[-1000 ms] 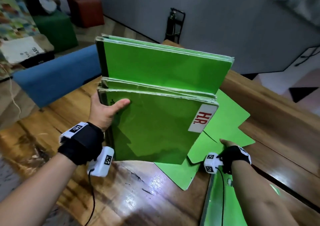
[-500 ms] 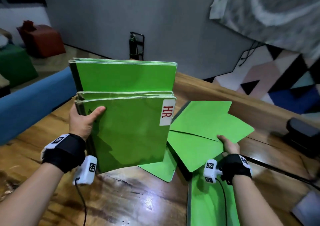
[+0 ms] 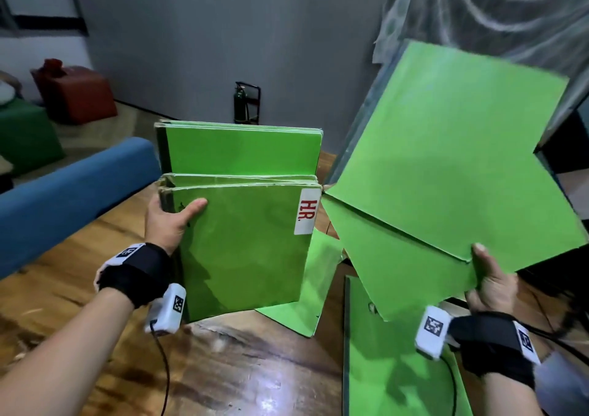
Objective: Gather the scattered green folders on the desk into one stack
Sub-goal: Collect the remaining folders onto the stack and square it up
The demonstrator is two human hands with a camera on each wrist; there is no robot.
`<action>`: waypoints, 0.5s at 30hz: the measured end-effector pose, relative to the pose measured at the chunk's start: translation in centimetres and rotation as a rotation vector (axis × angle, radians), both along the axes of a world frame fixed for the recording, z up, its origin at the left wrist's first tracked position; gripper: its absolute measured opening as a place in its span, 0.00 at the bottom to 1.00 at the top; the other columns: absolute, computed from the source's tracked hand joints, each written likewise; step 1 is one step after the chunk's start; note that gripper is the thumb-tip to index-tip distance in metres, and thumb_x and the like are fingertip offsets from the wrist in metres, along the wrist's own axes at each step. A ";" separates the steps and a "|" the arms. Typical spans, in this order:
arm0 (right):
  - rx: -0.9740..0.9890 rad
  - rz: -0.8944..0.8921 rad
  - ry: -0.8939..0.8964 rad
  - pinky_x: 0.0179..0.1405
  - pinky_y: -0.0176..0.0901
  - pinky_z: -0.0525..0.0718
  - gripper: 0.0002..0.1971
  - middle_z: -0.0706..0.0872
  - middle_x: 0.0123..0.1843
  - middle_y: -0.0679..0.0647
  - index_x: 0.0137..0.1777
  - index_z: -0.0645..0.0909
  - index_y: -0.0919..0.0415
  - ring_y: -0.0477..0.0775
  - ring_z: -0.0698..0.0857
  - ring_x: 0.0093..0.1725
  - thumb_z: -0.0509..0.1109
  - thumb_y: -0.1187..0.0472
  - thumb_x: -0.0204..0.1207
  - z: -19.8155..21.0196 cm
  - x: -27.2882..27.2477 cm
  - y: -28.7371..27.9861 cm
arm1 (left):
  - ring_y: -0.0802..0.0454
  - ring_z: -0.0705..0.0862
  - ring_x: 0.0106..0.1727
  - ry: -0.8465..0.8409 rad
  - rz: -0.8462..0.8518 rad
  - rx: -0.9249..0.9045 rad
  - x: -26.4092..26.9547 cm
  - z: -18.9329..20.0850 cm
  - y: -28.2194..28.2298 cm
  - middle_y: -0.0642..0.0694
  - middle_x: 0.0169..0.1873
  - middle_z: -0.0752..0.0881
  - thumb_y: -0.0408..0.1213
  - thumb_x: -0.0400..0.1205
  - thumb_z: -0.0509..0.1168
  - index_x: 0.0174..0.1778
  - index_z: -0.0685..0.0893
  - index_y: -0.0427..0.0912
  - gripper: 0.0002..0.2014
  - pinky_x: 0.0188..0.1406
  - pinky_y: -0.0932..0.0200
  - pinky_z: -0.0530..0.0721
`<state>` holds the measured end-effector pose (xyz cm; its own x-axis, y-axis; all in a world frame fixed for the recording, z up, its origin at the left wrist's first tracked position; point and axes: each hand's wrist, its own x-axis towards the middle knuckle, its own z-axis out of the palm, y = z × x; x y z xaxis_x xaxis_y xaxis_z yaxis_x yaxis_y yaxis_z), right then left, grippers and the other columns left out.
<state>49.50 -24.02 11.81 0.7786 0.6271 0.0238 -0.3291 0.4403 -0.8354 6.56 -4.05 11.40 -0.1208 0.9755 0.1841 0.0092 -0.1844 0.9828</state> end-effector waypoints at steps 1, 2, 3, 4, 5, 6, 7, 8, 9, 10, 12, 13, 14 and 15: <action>0.013 0.027 -0.017 0.21 0.38 0.86 0.21 0.89 0.23 0.42 0.18 0.87 0.54 0.38 0.87 0.24 0.70 0.61 0.74 -0.5 0.5 0.4 | 0.41 0.83 0.57 -0.002 -0.008 -0.017 0.0 0.2 -0.1 0.43 0.49 0.86 0.38 0.68 0.77 0.50 0.80 0.45 0.18 0.67 0.39 0.79; 0.038 0.043 -0.022 0.26 0.41 0.89 0.17 0.90 0.26 0.43 0.21 0.88 0.54 0.39 0.88 0.27 0.72 0.60 0.72 -0.9 0.5 0.6 | 0.40 0.83 0.57 0.003 -0.015 -0.024 0.0 0.3 -0.2 0.42 0.49 0.86 0.36 0.69 0.75 0.51 0.80 0.44 0.16 0.67 0.38 0.79; 0.048 0.022 -0.023 0.31 0.43 0.90 0.17 0.90 0.27 0.43 0.23 0.89 0.54 0.39 0.88 0.29 0.71 0.62 0.73 -1.6 0.6 0.9 | 0.40 0.83 0.58 0.003 -0.030 -0.028 -0.1 0.5 -0.3 0.38 0.52 0.85 0.35 0.69 0.74 0.55 0.80 0.41 0.19 0.67 0.40 0.79; 0.047 0.000 -0.017 0.34 0.43 0.89 0.20 0.90 0.27 0.43 0.23 0.89 0.54 0.39 0.89 0.30 0.67 0.64 0.77 -2.1 0.5 1.2 | 0.40 0.83 0.58 0.004 -0.041 -0.031 0.0 0.7 -0.3 0.36 0.56 0.85 0.34 0.70 0.74 0.59 0.79 0.37 0.22 0.66 0.43 0.79; 0.036 0.004 -0.036 0.35 0.41 0.89 0.23 0.90 0.27 0.42 0.23 0.89 0.54 0.38 0.89 0.30 0.65 0.66 0.78 -2.3 0.2 1.4 | 0.42 0.83 0.57 0.000 -0.044 -0.029 0.0 0.9 -0.3 0.35 0.58 0.84 0.33 0.71 0.73 0.62 0.77 0.36 0.23 0.65 0.46 0.79; 0.035 -0.013 -0.035 0.35 0.39 0.89 0.25 0.90 0.27 0.42 0.22 0.89 0.53 0.37 0.89 0.30 0.64 0.67 0.79 -2.1 -0.3 1.4 | 0.44 0.82 0.56 -0.006 -0.046 -0.032 0.0 1.0 -0.2 0.36 0.58 0.83 0.33 0.71 0.73 0.63 0.76 0.37 0.24 0.63 0.49 0.79; 0.042 -0.017 -0.042 0.34 0.38 0.90 0.25 0.90 0.27 0.41 0.21 0.89 0.52 0.37 0.89 0.31 0.64 0.66 0.79 -2.0 -0.4 1.4 | 0.45 0.82 0.57 -0.012 -0.045 -0.037 0.1 1.1 -0.1 0.38 0.57 0.83 0.33 0.71 0.73 0.63 0.76 0.38 0.24 0.64 0.49 0.79; 0.042 -0.018 -0.052 0.34 0.39 0.90 0.24 0.90 0.27 0.41 0.22 0.88 0.52 0.37 0.89 0.31 0.65 0.66 0.79 -1.9 -0.3 1.3 | 0.45 0.82 0.58 -0.012 -0.043 -0.051 0.0 1.2 0.0 0.38 0.58 0.83 0.35 0.71 0.74 0.64 0.75 0.39 0.25 0.65 0.48 0.78; 0.032 -0.020 -0.051 0.32 0.40 0.90 0.22 0.90 0.28 0.42 0.22 0.88 0.52 0.38 0.89 0.31 0.66 0.64 0.78 -1.5 -0.1 1.1 | 0.44 0.81 0.59 -0.006 -0.041 -0.055 0.0 1.2 0.0 0.38 0.60 0.82 0.36 0.70 0.74 0.65 0.75 0.39 0.27 0.66 0.48 0.78; 0.018 -0.020 -0.055 0.31 0.43 0.90 0.20 0.90 0.29 0.42 0.23 0.88 0.52 0.40 0.89 0.31 0.67 0.63 0.77 -1.0 0.1 0.9 | 0.44 0.81 0.60 -0.002 -0.036 -0.063 0.0 1.2 0.1 0.38 0.62 0.82 0.37 0.70 0.74 0.66 0.74 0.39 0.29 0.66 0.48 0.77; -0.008 -0.024 -0.071 0.31 0.47 0.90 0.15 0.90 0.30 0.43 0.27 0.88 0.53 0.43 0.89 0.32 0.70 0.61 0.75 -0.6 1.2 0.7 | 0.41 0.81 0.63 -0.002 -0.032 -0.064 -0.1 1.2 0.3 0.37 0.64 0.82 0.40 0.68 0.75 0.66 0.74 0.38 0.31 0.68 0.45 0.77; -0.013 -0.018 -0.073 0.33 0.46 0.90 0.11 0.91 0.31 0.44 0.29 0.88 0.53 0.45 0.89 0.35 0.72 0.59 0.72 -0.7 2.1 0.7 | 0.40 0.81 0.64 0.007 -0.029 -0.067 -0.1 1.1 0.3 0.36 0.64 0.82 0.42 0.66 0.76 0.66 0.74 0.38 0.33 0.70 0.42 0.77; -0.031 -0.031 -0.054 0.37 0.46 0.90 0.05 0.91 0.32 0.44 0.32 0.88 0.54 0.49 0.88 0.40 0.76 0.57 0.68 -0.5 2.3 0.5 | 0.39 0.81 0.65 0.014 -0.025 -0.068 -0.1 1.3 0.2 0.36 0.64 0.82 0.44 0.65 0.76 0.66 0.74 0.38 0.34 0.70 0.41 0.76; -0.018 -0.023 -0.043 0.44 0.48 0.89 0.07 0.91 0.34 0.45 0.36 0.87 0.55 0.53 0.87 0.46 0.80 0.54 0.61 -0.7 2.9 0.3 | 0.39 0.81 0.65 0.015 -0.022 -0.067 -0.1 1.1 0.2 0.36 0.64 0.82 0.45 0.63 0.76 0.66 0.74 0.39 0.36 0.70 0.40 0.76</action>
